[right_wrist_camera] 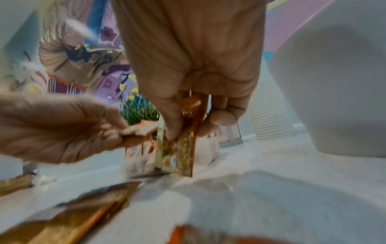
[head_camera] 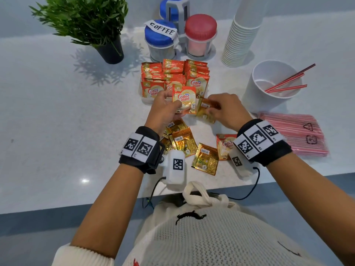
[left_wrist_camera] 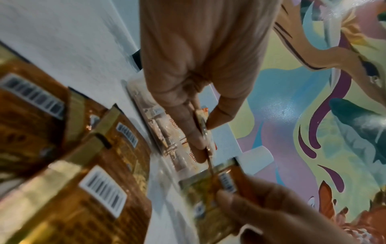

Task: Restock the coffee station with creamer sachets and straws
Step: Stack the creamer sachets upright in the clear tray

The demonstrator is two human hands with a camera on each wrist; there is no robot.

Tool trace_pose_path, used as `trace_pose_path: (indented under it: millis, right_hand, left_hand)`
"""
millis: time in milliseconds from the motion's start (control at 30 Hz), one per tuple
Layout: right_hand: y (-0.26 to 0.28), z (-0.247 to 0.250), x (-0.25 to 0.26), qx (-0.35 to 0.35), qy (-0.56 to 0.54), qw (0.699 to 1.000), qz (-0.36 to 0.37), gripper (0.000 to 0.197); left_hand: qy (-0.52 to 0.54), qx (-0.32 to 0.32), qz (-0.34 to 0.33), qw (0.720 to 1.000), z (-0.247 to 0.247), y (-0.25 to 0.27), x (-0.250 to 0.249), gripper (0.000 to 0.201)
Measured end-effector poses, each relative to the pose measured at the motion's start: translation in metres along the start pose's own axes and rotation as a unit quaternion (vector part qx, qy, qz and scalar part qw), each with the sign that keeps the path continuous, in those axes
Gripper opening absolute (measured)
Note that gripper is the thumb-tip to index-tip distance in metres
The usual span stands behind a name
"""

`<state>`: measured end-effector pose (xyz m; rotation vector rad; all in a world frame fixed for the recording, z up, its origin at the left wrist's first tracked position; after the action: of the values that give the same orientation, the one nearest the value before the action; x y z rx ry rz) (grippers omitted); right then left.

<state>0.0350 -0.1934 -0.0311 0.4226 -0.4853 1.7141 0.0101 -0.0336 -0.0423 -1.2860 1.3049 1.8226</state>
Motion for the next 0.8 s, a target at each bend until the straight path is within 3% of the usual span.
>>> trace_pose_path:
  millis: [100,167,333,467,633,700,800]
  right_hand:
    - [-0.004,0.023,0.008,-0.147,-0.079,0.985,0.033,0.026]
    - [-0.004,0.028,0.014,-0.189,-0.094,0.975,0.073,0.028]
    - [0.005,0.011,0.019,-0.141,-0.031,0.978,0.153,0.037]
    - [0.011,0.005,0.020,-0.111,-0.040,0.980,0.161,0.043]
    - [0.009,0.012,0.013,-0.107,-0.176,0.977,0.057,0.048]
    - [0.006,0.019,0.006,-0.143,-0.252,0.957,-0.027,0.035]
    - [0.002,0.025,-0.005,-0.177,-0.244,0.949,-0.098,0.022]
  left_hand:
    - [-0.001,0.005,0.007,1.000,-0.003,-0.002,0.000,0.017]
    - [0.003,0.018,0.016,1.000,-0.007,-0.002,-0.001,0.015]
    - [0.092,0.041,0.059,0.993,-0.019,0.000,-0.010,0.021]
    - [0.084,0.062,0.016,0.994,-0.020,0.000,-0.010,0.006]
    - [0.066,0.067,-0.031,0.995,-0.019,0.001,-0.006,0.023]
    - [0.058,0.063,-0.042,0.995,-0.020,0.001,-0.007,0.023]
    - [0.041,0.073,-0.061,0.995,-0.022,0.003,-0.009,0.024]
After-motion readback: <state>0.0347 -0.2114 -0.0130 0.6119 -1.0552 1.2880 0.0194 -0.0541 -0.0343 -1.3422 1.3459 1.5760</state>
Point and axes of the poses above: each hand's wrist, its own y-axis away from the middle knuckle, its own z-axis out of the back of the hand, x = y × z, the point moved 4 cm from there along -y, towards the middle knuckle, and after that the axes turned 15 degrees about -x, right-handed, at the moved point
